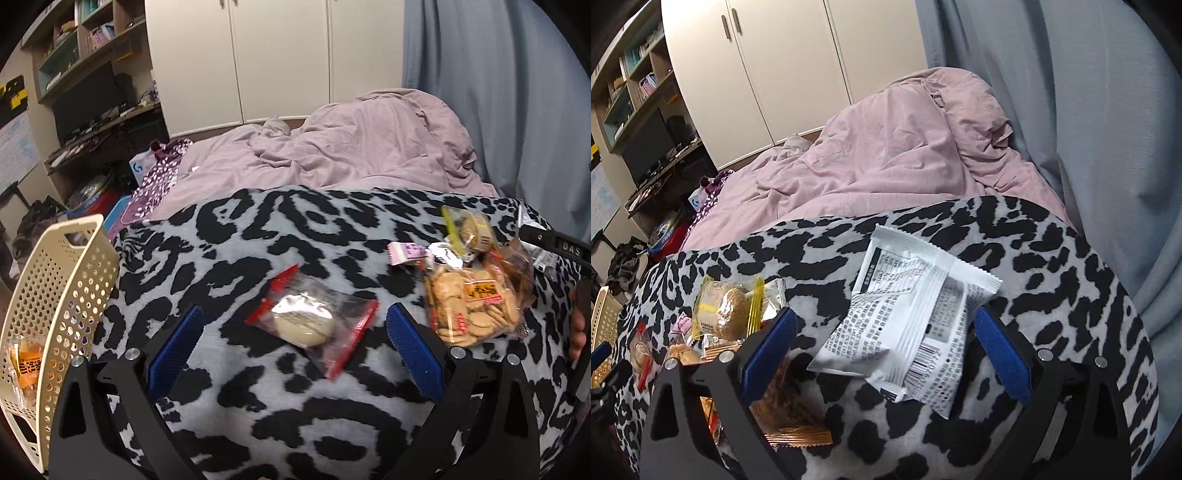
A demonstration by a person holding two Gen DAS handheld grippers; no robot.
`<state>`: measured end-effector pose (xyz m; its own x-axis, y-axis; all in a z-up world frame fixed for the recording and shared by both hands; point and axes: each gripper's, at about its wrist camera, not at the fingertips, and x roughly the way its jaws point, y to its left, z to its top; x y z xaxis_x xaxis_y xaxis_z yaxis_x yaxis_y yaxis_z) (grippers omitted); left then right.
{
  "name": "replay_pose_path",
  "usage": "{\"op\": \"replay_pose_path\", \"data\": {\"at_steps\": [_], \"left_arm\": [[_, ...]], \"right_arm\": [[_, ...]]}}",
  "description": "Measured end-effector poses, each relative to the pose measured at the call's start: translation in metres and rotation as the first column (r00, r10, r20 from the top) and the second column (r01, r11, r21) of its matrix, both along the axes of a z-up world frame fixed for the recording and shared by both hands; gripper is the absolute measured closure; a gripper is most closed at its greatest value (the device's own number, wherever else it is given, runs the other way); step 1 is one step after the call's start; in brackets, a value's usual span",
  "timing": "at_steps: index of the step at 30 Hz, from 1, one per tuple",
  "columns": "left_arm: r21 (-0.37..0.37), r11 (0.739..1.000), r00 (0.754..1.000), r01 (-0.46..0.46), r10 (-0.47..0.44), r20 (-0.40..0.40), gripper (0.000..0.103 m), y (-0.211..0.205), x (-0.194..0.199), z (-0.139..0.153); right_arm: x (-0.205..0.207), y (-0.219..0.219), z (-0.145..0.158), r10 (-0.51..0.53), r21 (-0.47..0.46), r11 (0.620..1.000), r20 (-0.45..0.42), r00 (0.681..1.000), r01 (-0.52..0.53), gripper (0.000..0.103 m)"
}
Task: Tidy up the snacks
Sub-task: 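Lower the right gripper onto the white foil pack and close, then lift the white foil pack with the right gripper while the left gripper grasps the red-edged bun bag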
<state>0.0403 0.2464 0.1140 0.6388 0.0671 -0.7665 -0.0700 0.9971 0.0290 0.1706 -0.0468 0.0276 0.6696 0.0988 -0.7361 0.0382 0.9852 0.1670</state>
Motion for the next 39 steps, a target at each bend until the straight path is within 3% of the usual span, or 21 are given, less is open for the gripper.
{"op": "replay_pose_path", "data": {"at_steps": [7,14,23,32,34,36,39], "left_arm": [[-0.051,0.999,0.999,0.007,-0.009,-0.042,0.003,0.001,0.017,-0.016],[-0.036,0.999,0.996,0.037,-0.039,-0.076,0.002,-0.008,0.028,-0.030],[-0.085,0.996,0.991,0.001,-0.012,-0.134,0.002,0.008,0.038,-0.041],[-0.110,0.994,0.990,0.015,-0.031,-0.140,0.002,0.012,0.039,-0.044],[-0.120,0.993,0.989,0.023,-0.040,-0.141,0.002,0.014,0.039,-0.045],[-0.126,0.991,0.988,0.033,-0.051,-0.143,0.002,0.015,0.040,-0.045],[-0.128,0.991,0.988,0.033,-0.052,-0.145,0.002,0.014,0.040,-0.045]], "right_arm": [[0.002,0.002,-0.004,0.002,0.007,1.000,-0.007,1.000,-0.002,0.007],[0.002,0.002,-0.004,0.002,0.007,1.000,-0.007,1.000,-0.002,0.007],[0.002,0.008,-0.007,0.014,-0.004,1.000,-0.015,1.000,-0.014,0.007],[0.009,0.018,-0.012,0.043,-0.042,0.998,-0.048,0.998,-0.045,0.007],[0.010,0.018,-0.013,0.039,-0.051,0.998,-0.055,0.998,-0.042,0.013],[0.012,0.016,-0.013,0.031,-0.066,0.997,-0.057,0.998,-0.035,0.026],[0.010,0.015,-0.012,0.034,-0.077,0.996,-0.051,0.998,-0.037,0.034]]}}
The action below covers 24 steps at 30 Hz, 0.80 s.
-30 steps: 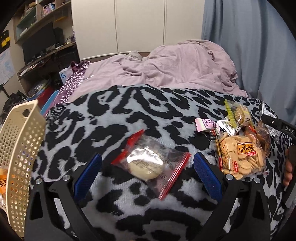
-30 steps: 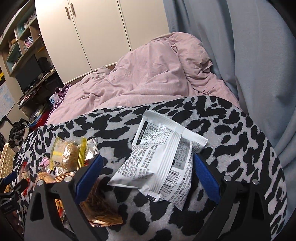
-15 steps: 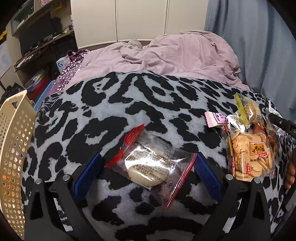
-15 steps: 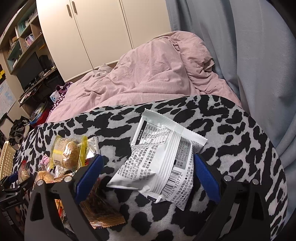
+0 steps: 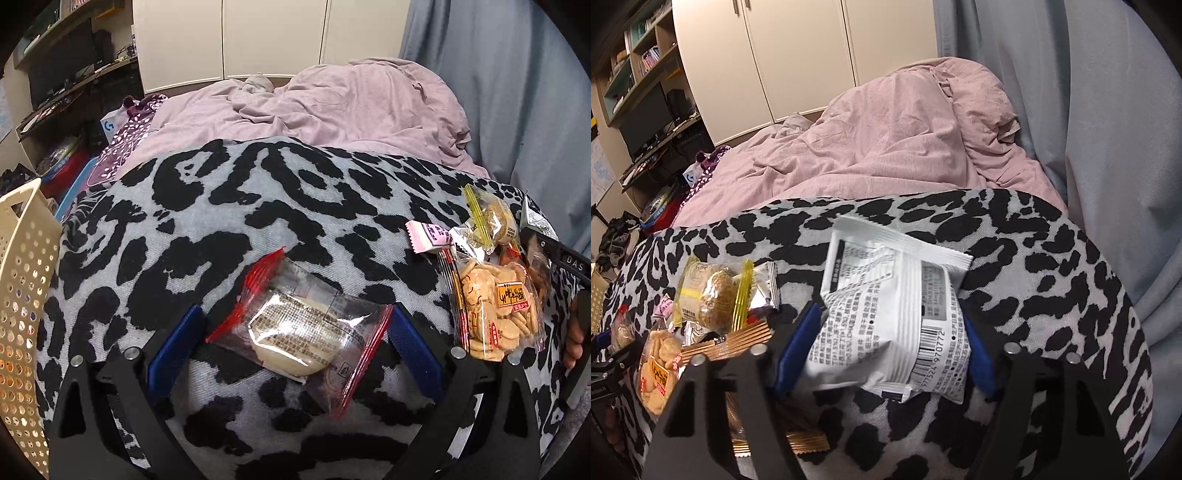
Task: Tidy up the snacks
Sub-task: 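Lift the white foil pack with the right gripper while the left gripper grasps the red-edged bun bag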
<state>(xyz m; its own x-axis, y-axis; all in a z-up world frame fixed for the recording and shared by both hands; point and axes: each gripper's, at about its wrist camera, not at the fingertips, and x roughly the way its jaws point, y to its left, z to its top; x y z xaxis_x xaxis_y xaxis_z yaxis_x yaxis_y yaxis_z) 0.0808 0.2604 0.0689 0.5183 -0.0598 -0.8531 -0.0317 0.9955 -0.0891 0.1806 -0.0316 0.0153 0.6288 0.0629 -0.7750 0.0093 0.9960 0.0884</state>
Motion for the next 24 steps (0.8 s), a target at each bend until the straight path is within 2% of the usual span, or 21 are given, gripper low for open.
{"op": "replay_pose_path", "data": {"at_steps": [5,9,12,17,18,24], "left_arm": [[0.013,1.000,1.000,-0.006,0.006,0.010,0.004,-0.001,-0.002,0.001],[0.025,1.000,1.000,-0.002,0.002,0.031,0.017,-0.006,-0.006,0.004],[0.027,1.000,0.999,-0.004,0.003,0.048,0.019,-0.008,-0.010,0.007],[0.001,1.000,0.996,0.007,-0.007,0.093,0.020,-0.011,-0.019,0.015],[-0.004,1.000,0.995,0.016,-0.015,0.101,0.027,-0.013,-0.022,0.018],[0.001,0.999,0.988,0.054,-0.054,0.148,0.028,-0.022,-0.034,0.031]], "right_arm": [[-0.011,0.004,0.007,0.006,-0.043,0.999,0.039,0.999,-0.004,0.037],[-0.027,0.013,0.017,0.010,-0.103,0.995,0.101,0.995,0.000,0.037],[-0.039,0.020,0.026,0.020,-0.124,0.992,0.137,0.990,-0.003,0.037],[-0.054,0.026,0.041,0.033,-0.124,0.992,0.176,0.984,-0.011,0.037],[-0.056,0.027,0.043,0.037,-0.123,0.992,0.181,0.983,-0.014,0.037],[-0.072,0.037,0.058,0.066,-0.115,0.993,0.214,0.975,-0.042,0.037]]}}
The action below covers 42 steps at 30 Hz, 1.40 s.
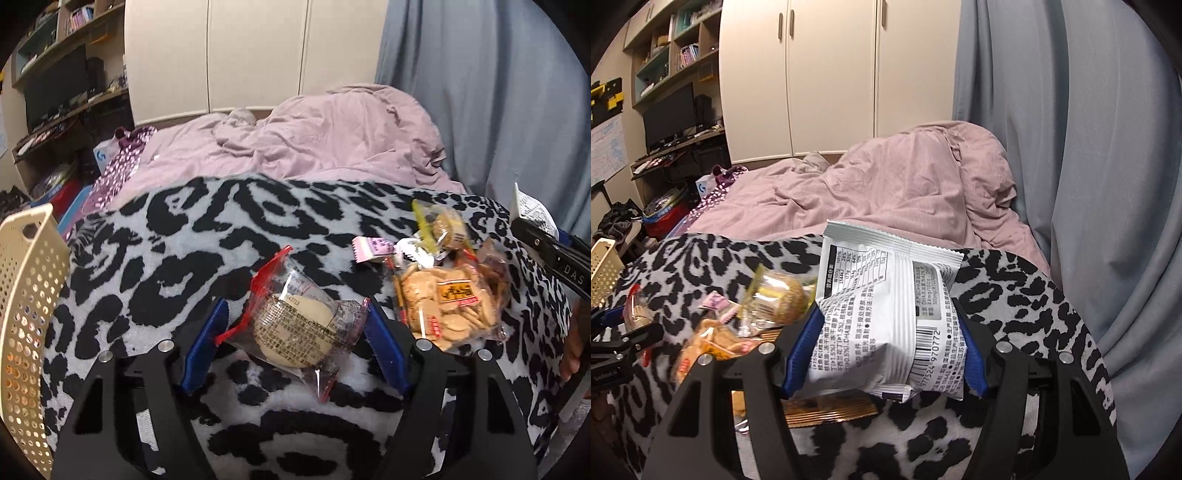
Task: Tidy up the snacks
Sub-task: 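Lift the white foil pack with the right gripper while the left gripper grasps the red-edged bun bag, then carry the bun bag with the left gripper and foil pack with the right into the basket, opening both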
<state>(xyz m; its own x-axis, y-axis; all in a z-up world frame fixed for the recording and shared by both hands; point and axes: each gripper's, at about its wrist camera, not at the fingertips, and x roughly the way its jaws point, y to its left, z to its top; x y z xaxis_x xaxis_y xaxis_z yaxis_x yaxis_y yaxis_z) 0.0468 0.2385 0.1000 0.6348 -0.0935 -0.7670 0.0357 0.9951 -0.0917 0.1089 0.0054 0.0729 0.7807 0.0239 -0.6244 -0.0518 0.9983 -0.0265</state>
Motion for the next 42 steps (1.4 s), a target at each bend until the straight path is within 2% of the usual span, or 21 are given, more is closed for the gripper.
{"op": "replay_pose_path", "data": {"at_steps": [10,26,37,42], "left_arm": [[0.017,1.000,0.998,-0.020,0.019,0.067,0.028,0.003,-0.015,0.022],[0.050,0.991,0.981,-0.123,0.114,0.160,0.028,0.039,-0.049,0.050],[0.068,0.966,0.950,-0.250,0.231,0.208,0.028,0.090,-0.074,0.063],[0.078,0.944,0.927,-0.319,0.294,0.233,0.028,0.115,-0.088,0.068]], "right_arm": [[-0.015,0.014,0.012,0.053,0.031,0.998,0.029,0.998,-0.054,0.037],[-0.023,0.077,0.018,0.188,0.025,0.982,0.033,0.982,-0.189,0.037],[-0.027,0.139,0.024,0.302,0.014,0.953,0.035,0.953,-0.303,0.037],[-0.031,0.169,0.028,0.358,0.005,0.934,0.037,0.933,-0.358,0.037]]}}
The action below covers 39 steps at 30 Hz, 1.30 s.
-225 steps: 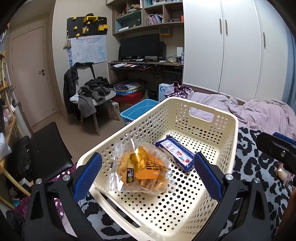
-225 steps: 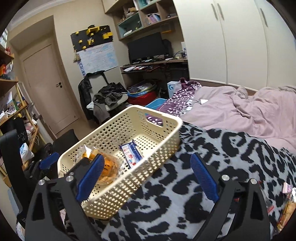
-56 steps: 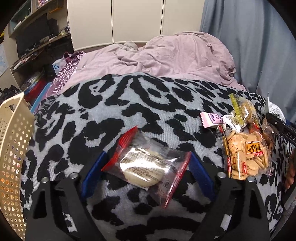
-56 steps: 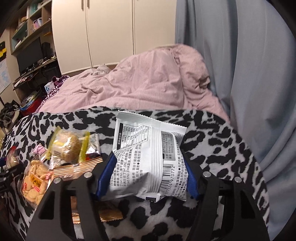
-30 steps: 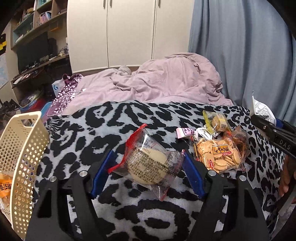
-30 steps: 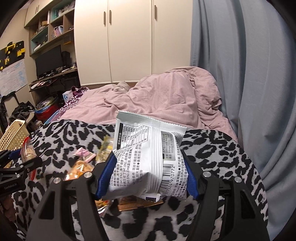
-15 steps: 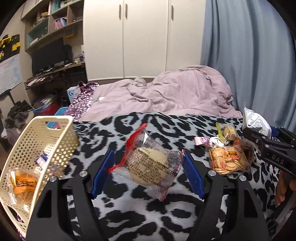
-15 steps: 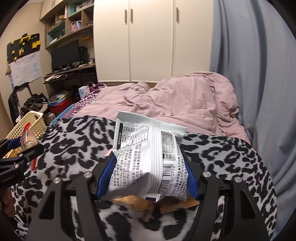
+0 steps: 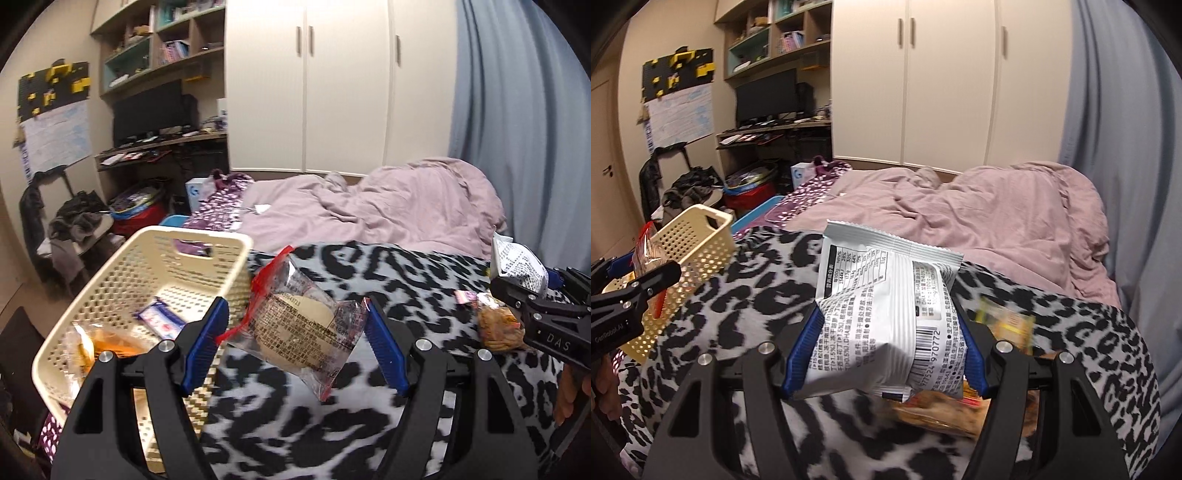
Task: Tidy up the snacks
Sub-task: 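Carry the bun bag with the left gripper and foil pack with the right into the basket, opening both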
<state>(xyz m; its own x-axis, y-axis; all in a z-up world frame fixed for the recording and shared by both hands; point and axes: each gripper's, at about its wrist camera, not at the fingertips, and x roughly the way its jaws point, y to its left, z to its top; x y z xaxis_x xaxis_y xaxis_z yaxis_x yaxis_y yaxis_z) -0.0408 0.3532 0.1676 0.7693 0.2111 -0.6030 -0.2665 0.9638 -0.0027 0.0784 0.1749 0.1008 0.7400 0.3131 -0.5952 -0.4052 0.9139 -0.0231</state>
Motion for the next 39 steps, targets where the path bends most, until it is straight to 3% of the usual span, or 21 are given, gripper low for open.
{"op": "replay_pose_path", "data": {"at_steps": [22,39], "left_arm": [[-0.003,0.980,0.979,-0.199,0.199,0.033,0.028,0.083,-0.043,0.003],[0.007,0.949,0.949,-0.316,0.315,0.025,0.028,0.137,-0.066,-0.006]], "right_arm": [[-0.012,0.123,0.004,0.229,0.005,0.974,-0.046,0.972,-0.229,0.037],[-0.025,0.222,0.007,0.390,0.004,0.921,-0.068,0.918,-0.391,0.037]]}}
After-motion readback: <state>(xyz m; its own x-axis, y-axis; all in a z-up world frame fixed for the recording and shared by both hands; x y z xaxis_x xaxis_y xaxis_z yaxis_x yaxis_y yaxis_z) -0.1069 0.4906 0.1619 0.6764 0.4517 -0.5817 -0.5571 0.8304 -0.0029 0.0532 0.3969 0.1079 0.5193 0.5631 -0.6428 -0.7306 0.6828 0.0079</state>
